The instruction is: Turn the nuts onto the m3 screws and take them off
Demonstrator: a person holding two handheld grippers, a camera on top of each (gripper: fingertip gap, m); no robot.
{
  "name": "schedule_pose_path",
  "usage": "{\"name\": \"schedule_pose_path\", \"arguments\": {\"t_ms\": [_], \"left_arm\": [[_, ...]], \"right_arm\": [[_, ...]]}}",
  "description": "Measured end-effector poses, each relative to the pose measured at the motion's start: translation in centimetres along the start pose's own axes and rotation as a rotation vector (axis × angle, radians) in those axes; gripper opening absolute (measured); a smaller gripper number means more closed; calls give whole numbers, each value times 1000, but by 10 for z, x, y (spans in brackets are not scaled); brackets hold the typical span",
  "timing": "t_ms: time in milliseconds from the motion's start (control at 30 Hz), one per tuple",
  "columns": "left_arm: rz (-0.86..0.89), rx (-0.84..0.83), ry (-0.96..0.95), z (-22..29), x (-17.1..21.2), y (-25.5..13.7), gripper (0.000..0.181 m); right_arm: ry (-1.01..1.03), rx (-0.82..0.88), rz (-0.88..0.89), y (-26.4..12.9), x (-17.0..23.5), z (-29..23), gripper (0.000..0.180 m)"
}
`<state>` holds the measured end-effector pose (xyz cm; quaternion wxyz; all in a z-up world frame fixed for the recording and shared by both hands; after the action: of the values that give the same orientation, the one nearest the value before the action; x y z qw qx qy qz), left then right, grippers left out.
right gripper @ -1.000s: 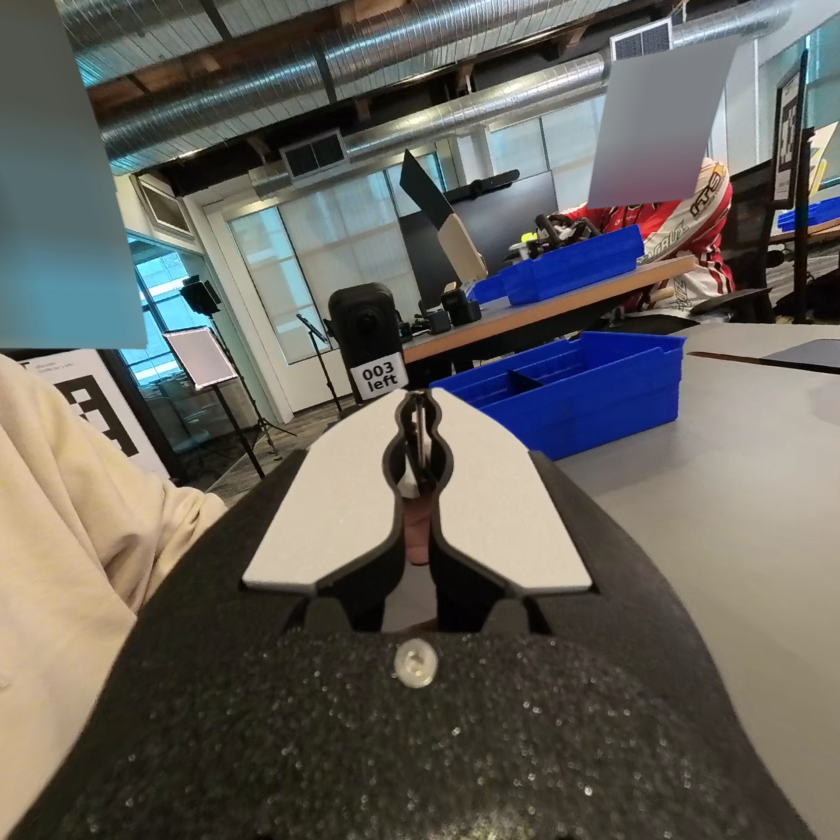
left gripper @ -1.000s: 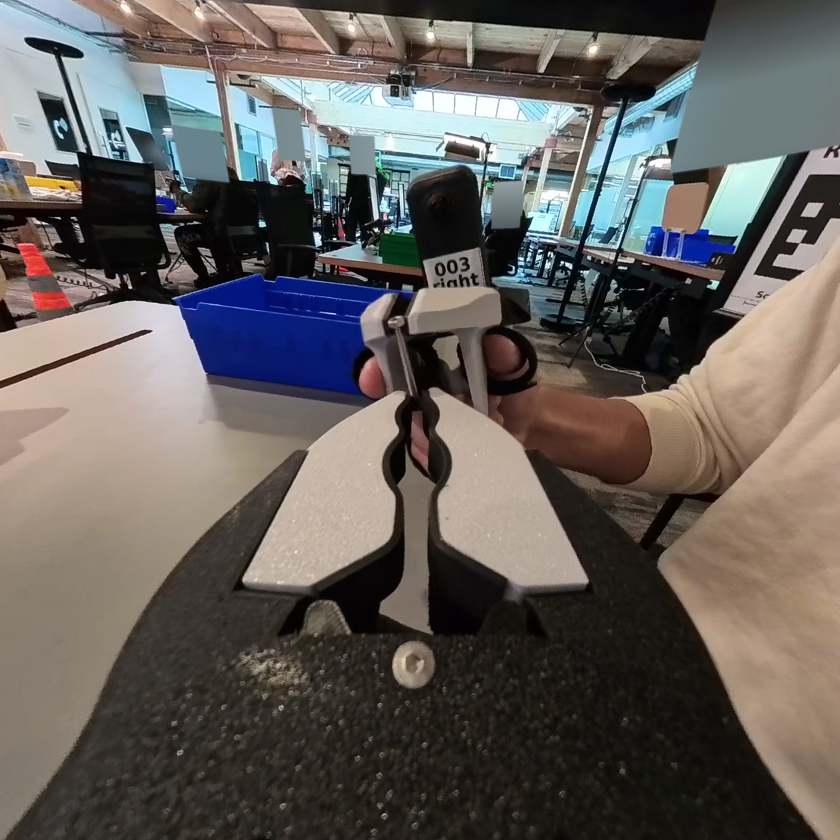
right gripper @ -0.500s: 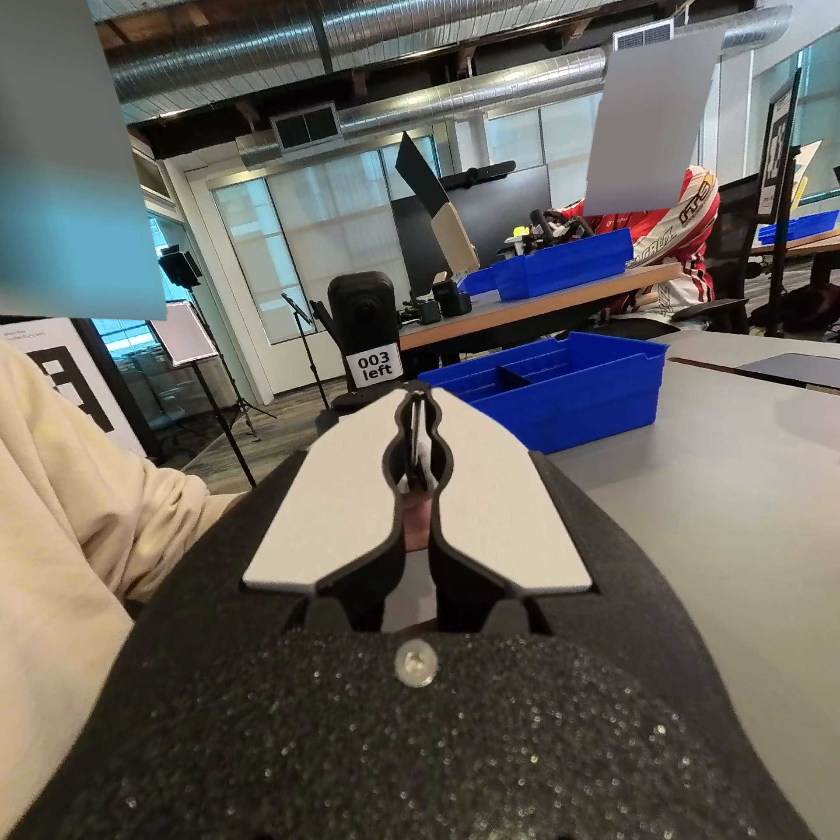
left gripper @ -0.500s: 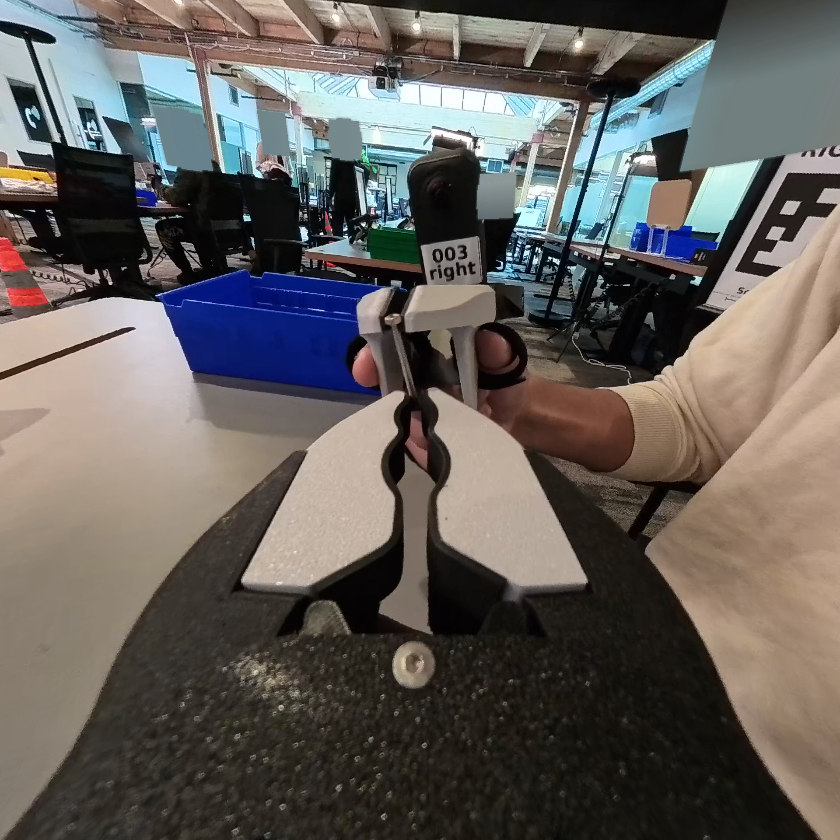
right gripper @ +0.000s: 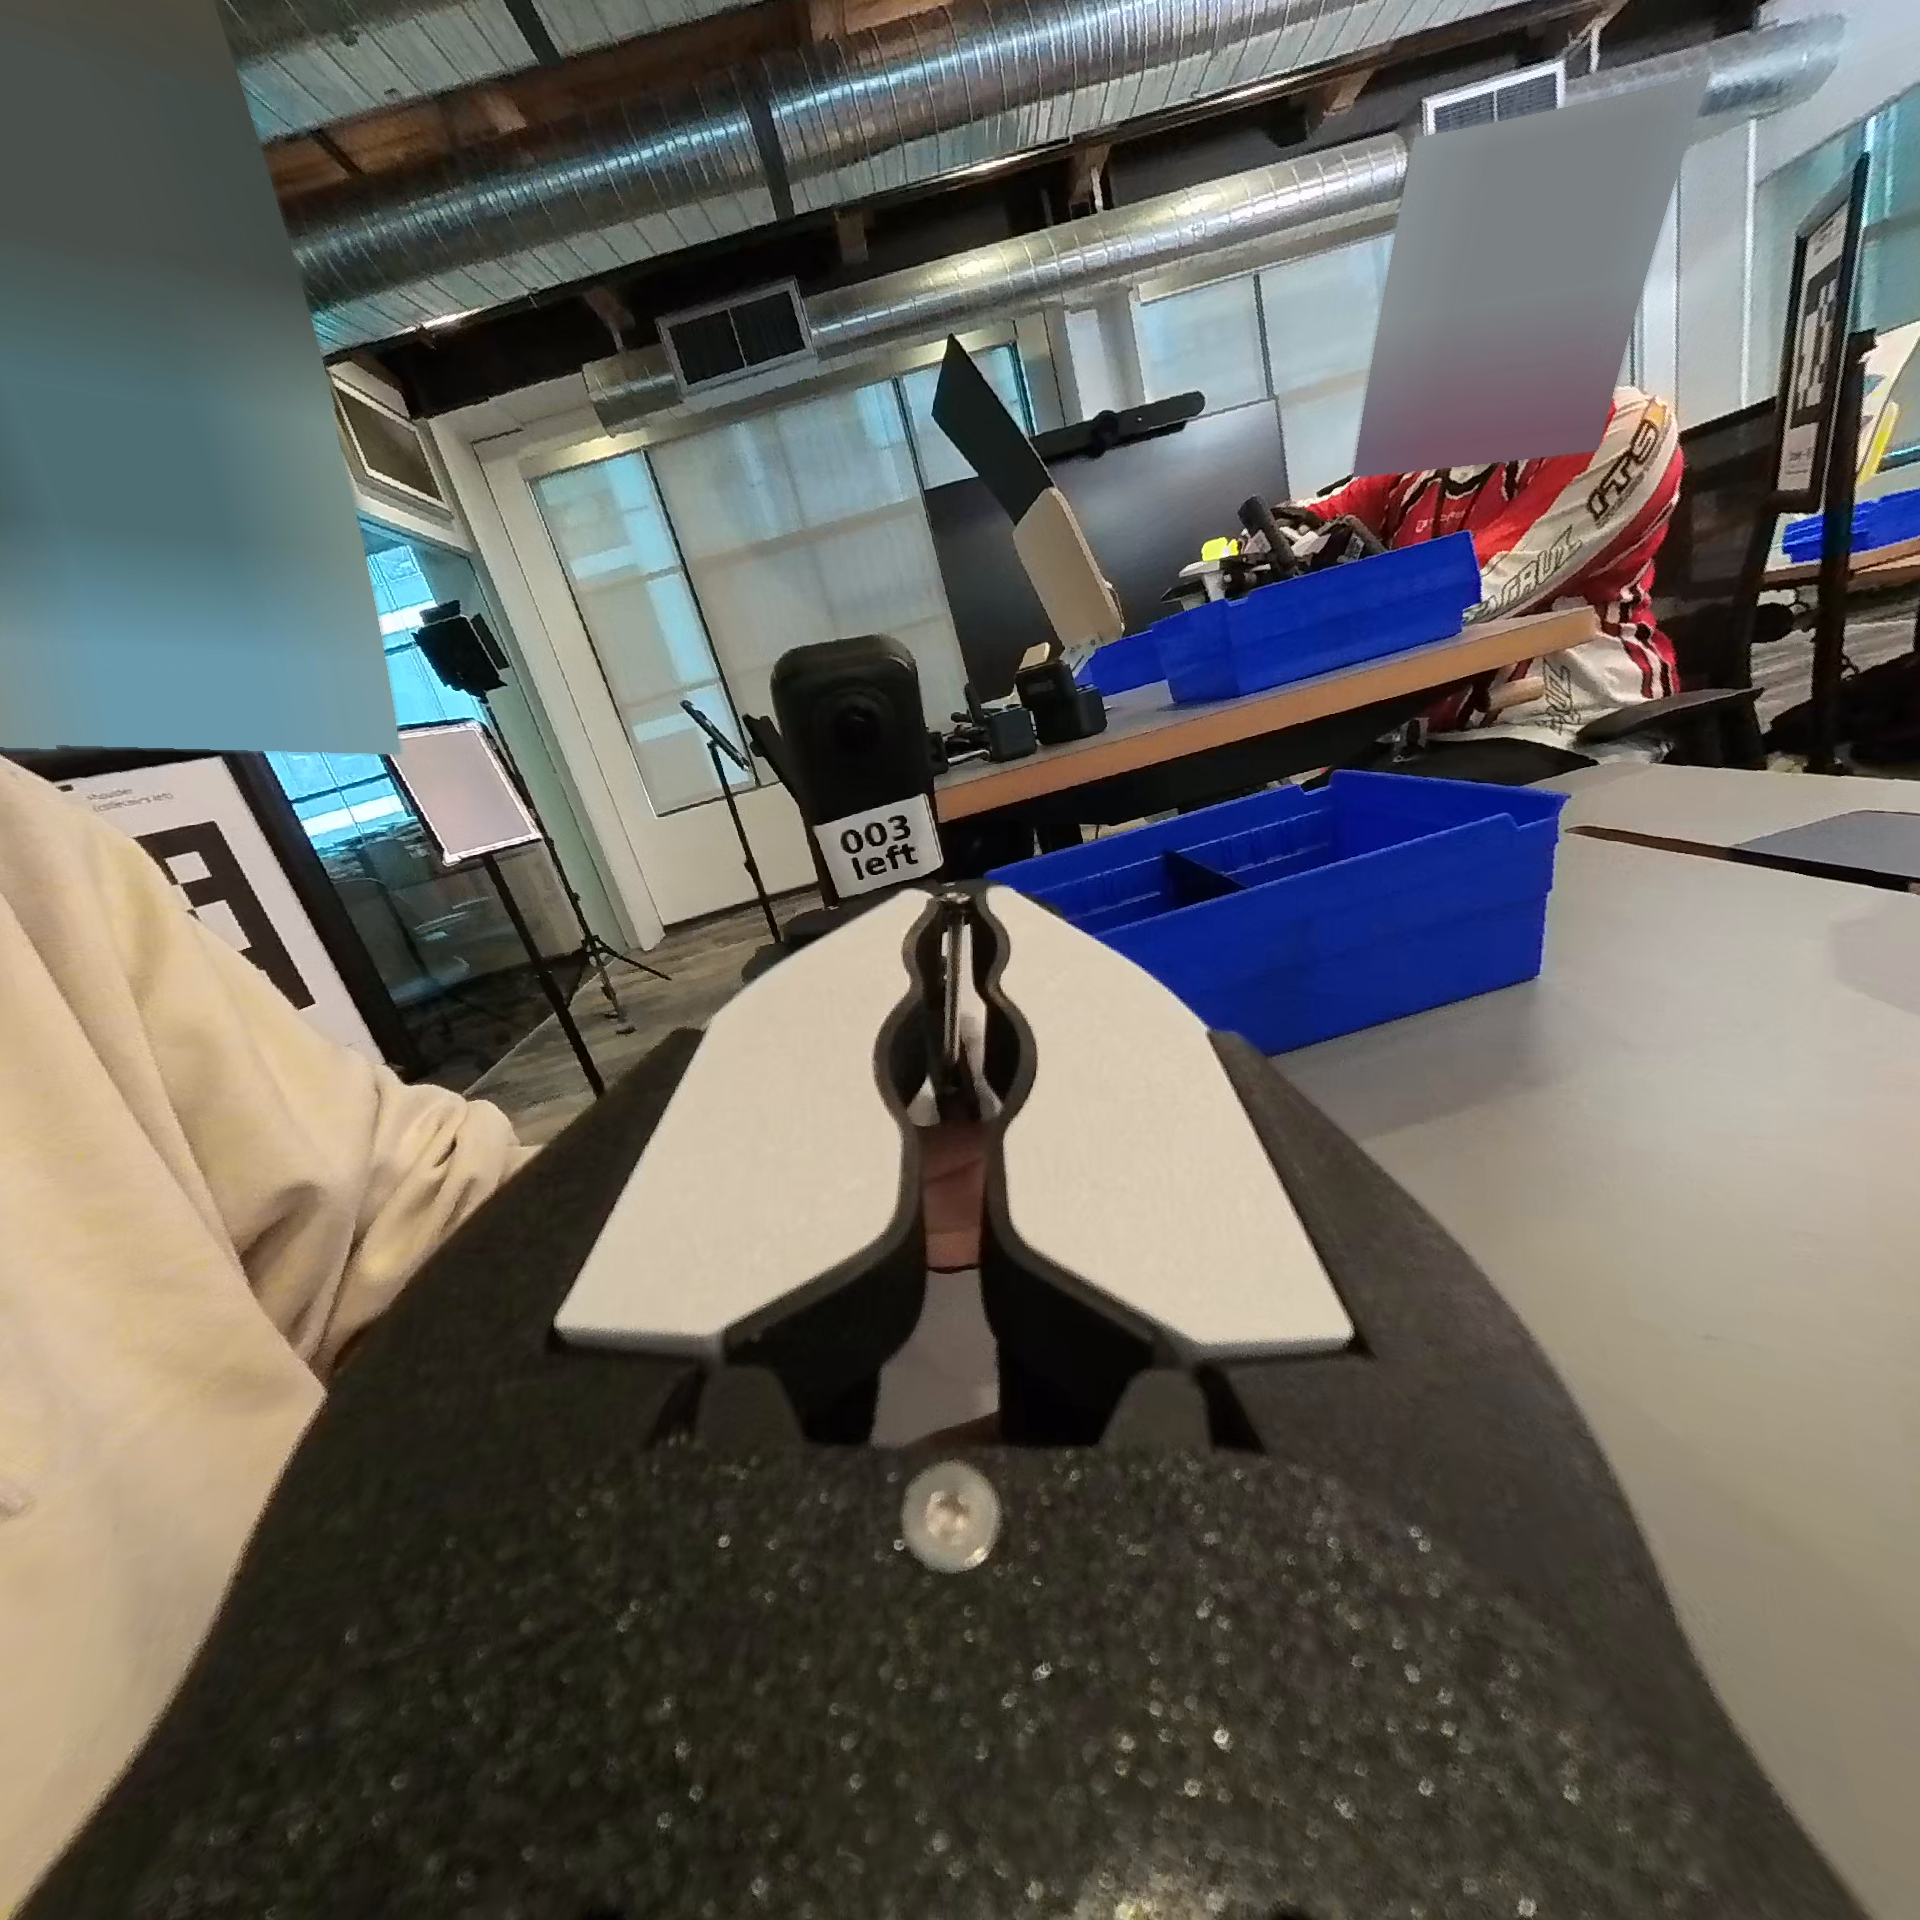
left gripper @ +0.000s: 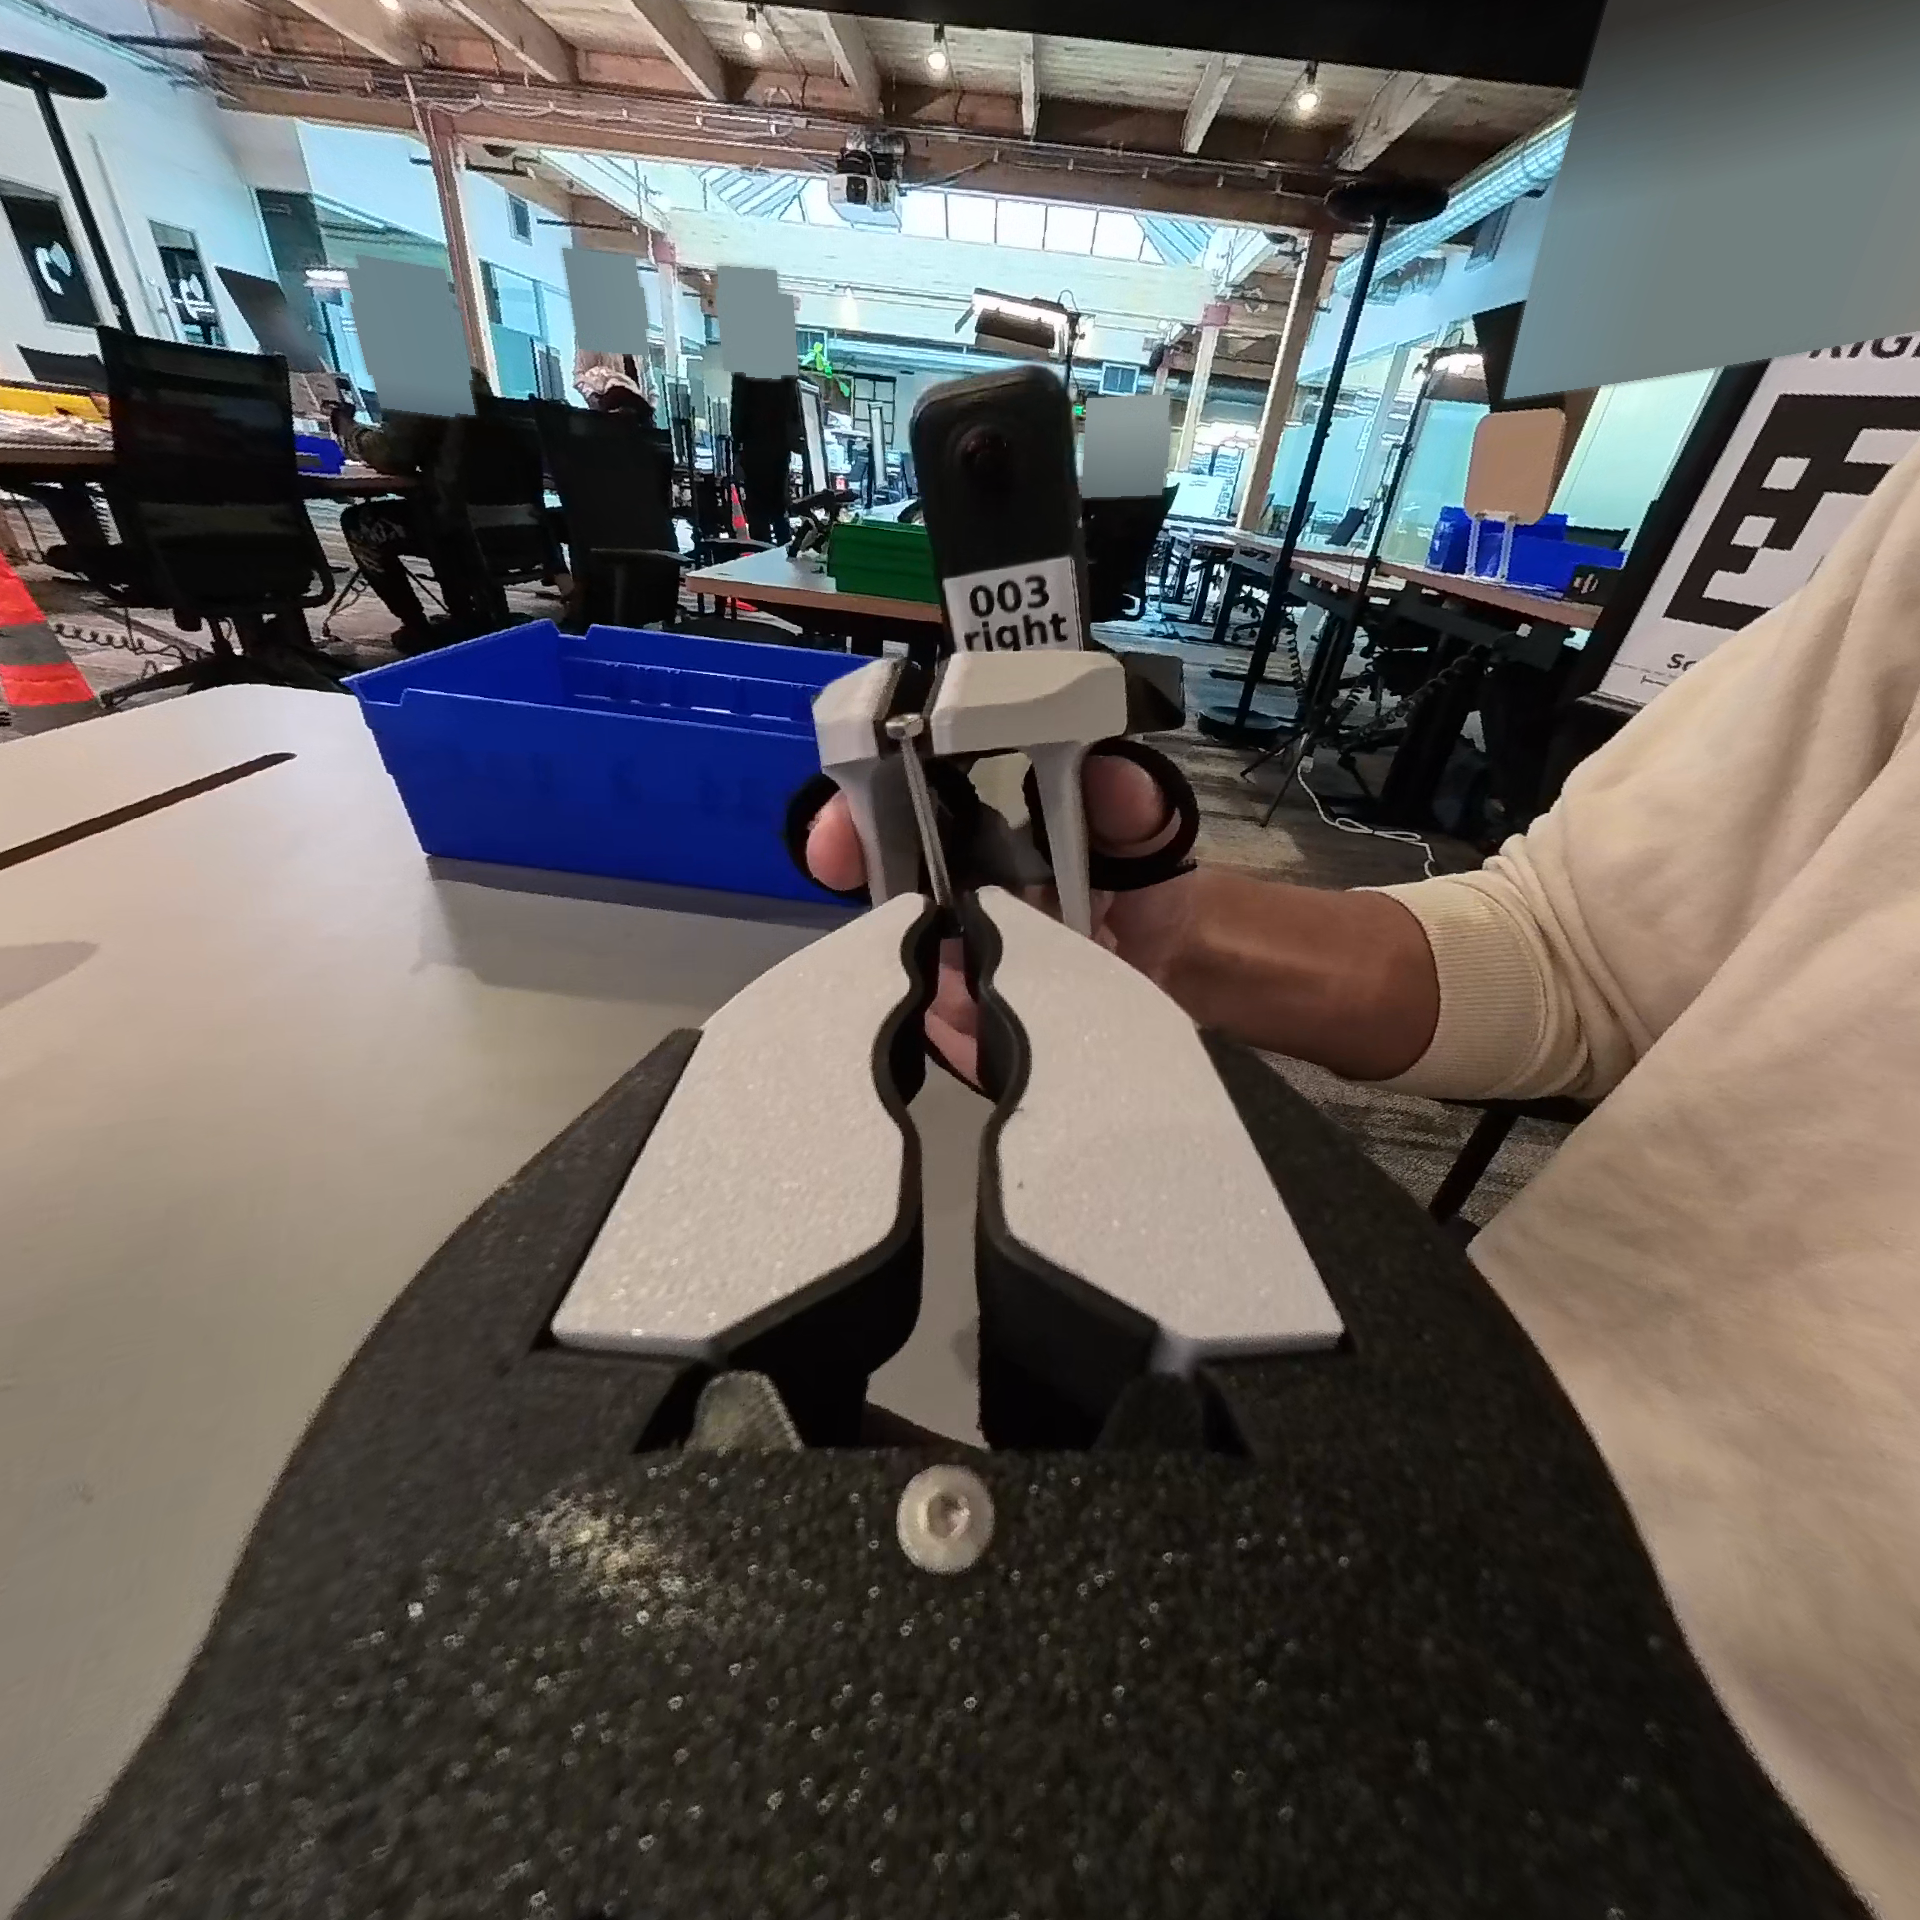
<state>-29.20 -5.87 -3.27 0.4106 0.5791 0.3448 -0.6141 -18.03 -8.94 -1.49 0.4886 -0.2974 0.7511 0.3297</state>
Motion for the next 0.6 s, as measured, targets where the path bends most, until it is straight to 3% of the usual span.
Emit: {"name": "schedule_pose_path", "arguments": {"t_ms": [600], "left_arm": [[-17,-30,-19,-6,4,1,4]], "right_arm": [[-47,72,-7,-3,3,5,5]]}}
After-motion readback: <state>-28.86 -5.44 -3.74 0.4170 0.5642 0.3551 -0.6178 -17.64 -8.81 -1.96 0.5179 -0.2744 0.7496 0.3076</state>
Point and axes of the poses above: each gripper's, where its closed fingertips meet, y out along the fingers, x out of its underside, z = x × y across the jaws, the point moved 7 cm from there along -y, back along the fingers, and after that the axes turned 11 degrees about x, right-handed, at the moved point
